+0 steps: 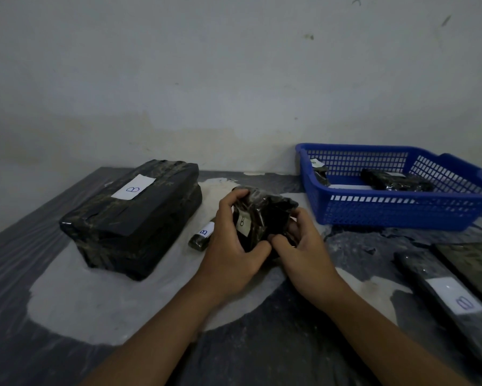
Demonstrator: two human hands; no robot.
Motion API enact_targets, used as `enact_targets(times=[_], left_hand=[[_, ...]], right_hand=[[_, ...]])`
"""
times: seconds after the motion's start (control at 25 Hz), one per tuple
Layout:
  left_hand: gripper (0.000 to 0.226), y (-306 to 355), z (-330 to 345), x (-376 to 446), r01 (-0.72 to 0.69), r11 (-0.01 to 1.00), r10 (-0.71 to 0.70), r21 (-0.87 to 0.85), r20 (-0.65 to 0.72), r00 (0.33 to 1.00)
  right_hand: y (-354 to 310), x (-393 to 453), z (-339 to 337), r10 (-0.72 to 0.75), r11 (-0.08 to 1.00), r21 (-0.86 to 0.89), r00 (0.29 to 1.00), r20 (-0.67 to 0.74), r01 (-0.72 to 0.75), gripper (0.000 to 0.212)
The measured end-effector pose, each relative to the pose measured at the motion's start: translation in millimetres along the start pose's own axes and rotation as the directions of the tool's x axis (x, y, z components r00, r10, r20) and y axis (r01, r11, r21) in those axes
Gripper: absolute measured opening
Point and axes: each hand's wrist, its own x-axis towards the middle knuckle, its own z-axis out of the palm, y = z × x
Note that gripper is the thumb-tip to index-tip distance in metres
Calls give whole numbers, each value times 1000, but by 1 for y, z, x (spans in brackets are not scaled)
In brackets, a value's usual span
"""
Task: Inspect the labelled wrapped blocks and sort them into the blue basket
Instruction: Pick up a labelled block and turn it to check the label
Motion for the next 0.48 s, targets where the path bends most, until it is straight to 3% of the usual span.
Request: enact_targets(times=[0.24, 0.36, 0.48], left_hand=[[76, 0, -1, 0, 9, 999, -11, -35, -42, 999], [66, 7, -2, 1, 85, 960, -107, -266, -69, 992], [62, 4, -5, 5, 166, 822, -245, -544, -75, 967]], right_hand=[[1, 1, 0, -13, 998, 58, 1000, -3, 13, 41], [0, 5, -3, 9, 976, 217, 999, -37, -1, 37], [0, 13, -6, 184, 914, 380, 980, -73, -143, 32]])
